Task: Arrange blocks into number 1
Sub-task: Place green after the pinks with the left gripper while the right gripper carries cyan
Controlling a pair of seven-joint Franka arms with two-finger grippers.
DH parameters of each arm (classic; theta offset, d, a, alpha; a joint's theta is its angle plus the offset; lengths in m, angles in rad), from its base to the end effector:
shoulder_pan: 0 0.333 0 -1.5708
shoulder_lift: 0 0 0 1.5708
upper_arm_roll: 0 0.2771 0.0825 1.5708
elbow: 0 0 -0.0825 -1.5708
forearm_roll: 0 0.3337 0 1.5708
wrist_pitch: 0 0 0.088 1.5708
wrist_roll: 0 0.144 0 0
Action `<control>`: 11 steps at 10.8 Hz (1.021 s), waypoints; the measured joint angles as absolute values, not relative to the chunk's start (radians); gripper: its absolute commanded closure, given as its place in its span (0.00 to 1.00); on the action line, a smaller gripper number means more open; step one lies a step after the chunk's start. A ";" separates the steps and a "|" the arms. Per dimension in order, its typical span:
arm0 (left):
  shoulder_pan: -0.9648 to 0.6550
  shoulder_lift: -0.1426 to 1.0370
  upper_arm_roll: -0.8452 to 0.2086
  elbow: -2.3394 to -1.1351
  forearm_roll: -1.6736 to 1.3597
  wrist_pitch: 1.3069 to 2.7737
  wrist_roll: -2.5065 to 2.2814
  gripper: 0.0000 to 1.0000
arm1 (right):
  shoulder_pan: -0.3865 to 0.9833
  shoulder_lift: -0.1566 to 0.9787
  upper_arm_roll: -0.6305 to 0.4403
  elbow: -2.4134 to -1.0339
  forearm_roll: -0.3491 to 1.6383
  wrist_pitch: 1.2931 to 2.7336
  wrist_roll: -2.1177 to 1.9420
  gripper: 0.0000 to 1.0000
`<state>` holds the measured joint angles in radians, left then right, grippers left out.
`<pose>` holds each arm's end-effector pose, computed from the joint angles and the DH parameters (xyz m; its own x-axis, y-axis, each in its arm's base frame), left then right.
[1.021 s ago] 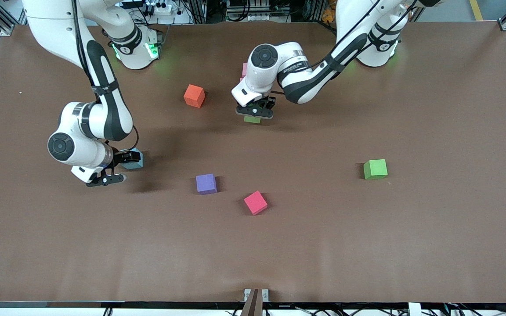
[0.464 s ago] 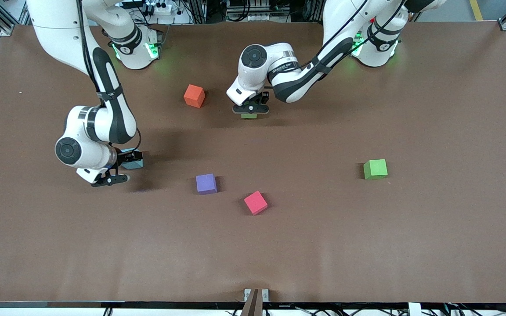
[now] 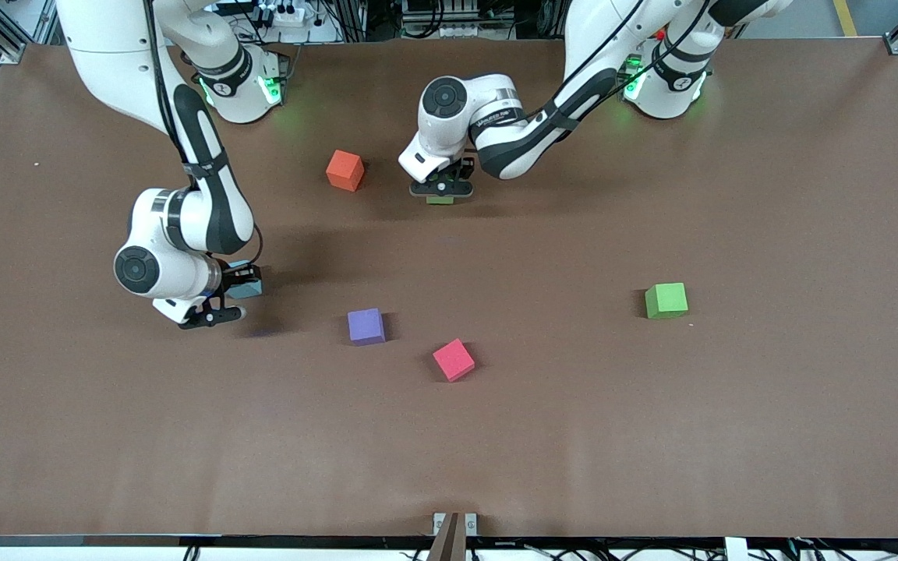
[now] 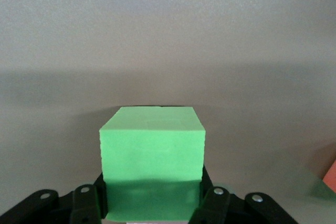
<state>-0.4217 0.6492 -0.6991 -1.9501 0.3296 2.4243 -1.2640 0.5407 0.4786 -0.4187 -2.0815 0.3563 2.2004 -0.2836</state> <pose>0.2527 -0.5060 0.1812 0.9856 -0.0142 -0.1683 -0.0010 -0.9969 0.0784 0.4896 0.0712 0.1604 0.9456 0.1706 -0.2769 0.1469 -0.9836 -0.1045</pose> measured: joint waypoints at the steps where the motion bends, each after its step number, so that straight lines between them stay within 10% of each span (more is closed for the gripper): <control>1: -0.424 0.650 -0.699 -1.950 0.331 2.424 -1.264 1.00 | 0.545 0.478 -0.407 -2.077 0.379 2.198 -0.286 1.00; 4: -0.429 0.656 -0.699 -1.950 0.331 2.424 -1.264 0.51 | 0.564 0.475 -0.386 -2.068 0.400 2.198 -0.287 1.00; 5: -0.429 0.660 -0.699 -1.950 0.335 2.424 -1.264 0.10 | 0.579 0.475 -0.386 -2.062 0.411 2.198 -0.287 1.00; 6: -0.429 0.663 -0.698 -1.950 0.338 2.424 -1.264 0.00 | 0.593 0.475 -0.385 -2.053 0.414 2.198 -0.286 1.00; 11: -0.426 0.665 -0.694 -1.928 0.341 2.426 -1.264 0.00 | 0.663 0.474 -0.384 -1.981 0.429 2.163 -0.214 1.00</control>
